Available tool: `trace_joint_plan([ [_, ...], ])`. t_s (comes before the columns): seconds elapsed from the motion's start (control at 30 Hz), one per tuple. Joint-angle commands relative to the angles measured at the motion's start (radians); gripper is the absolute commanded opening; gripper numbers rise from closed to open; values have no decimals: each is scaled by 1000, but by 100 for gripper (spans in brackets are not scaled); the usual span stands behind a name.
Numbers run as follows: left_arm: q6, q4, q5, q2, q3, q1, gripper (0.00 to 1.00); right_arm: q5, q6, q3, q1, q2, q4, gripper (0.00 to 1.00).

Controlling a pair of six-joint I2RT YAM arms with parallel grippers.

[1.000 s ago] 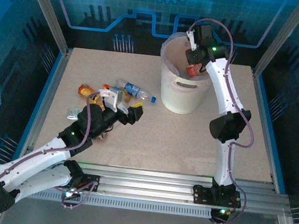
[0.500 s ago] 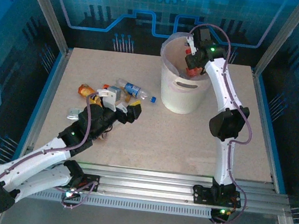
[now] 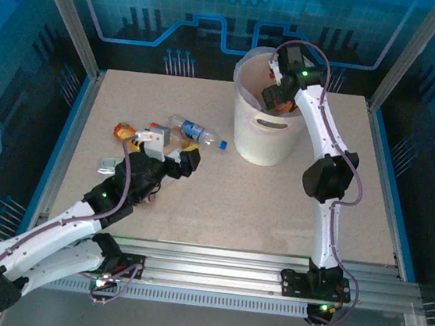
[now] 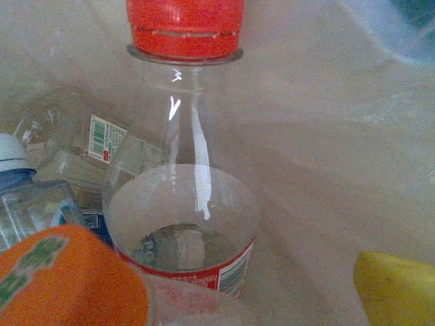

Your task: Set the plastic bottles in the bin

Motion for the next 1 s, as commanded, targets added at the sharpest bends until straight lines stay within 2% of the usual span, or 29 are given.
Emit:
trace_joint_plan([
  [0.0,-60,-45,-66,-14,-8,15,99,-27,20,24,-10,-44,-28,100],
  [0.33,-187,-130,-118,-40,-26,62,99,-110,99,38,-7,-173,-30,100],
  [0.63,-293,-279,-181,-70,-19,93,99,-261,212,23,-7,-307,-26,100],
  [0.8,-413,-433,-256,-90,-5,103,99,-325,302,-98,-8,-427,11,100],
  [0.97,-619,-612,-319,-133,-12,111,99,-376,372,-300,-7,-548,83,100],
])
